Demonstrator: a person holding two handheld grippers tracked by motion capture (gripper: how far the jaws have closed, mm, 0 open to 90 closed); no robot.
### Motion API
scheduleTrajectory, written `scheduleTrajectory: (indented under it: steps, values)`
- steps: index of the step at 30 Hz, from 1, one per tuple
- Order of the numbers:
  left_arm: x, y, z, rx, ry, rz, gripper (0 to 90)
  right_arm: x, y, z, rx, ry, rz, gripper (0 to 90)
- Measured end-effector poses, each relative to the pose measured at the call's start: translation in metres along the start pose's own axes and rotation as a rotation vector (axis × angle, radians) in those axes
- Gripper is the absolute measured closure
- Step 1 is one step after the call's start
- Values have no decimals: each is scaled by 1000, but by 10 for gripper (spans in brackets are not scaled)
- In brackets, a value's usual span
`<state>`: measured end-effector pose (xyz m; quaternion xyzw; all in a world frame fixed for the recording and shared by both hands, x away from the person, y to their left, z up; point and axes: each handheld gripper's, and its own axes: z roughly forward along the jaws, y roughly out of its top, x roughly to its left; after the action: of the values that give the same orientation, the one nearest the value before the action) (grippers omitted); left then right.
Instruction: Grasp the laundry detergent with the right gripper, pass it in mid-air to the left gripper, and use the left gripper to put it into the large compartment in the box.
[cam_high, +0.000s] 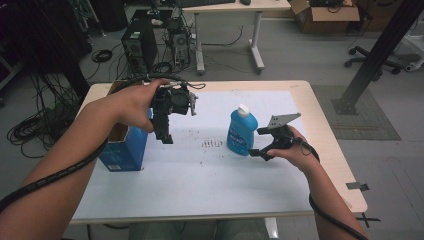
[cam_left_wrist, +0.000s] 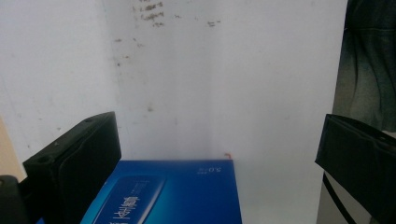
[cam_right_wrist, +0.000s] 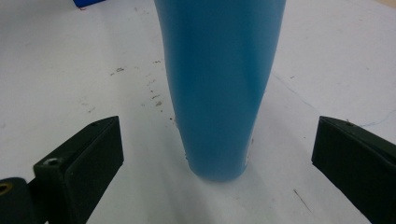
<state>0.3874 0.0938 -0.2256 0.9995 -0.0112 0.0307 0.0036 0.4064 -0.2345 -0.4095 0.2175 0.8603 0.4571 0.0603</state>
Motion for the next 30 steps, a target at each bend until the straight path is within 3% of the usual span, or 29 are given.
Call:
scheduleTrajectory:
  steps: [30]
  values:
    - [-1, -2, 3, 17, -7, -5, 2, 1, -7, 20, -120, -51, 52, 15]
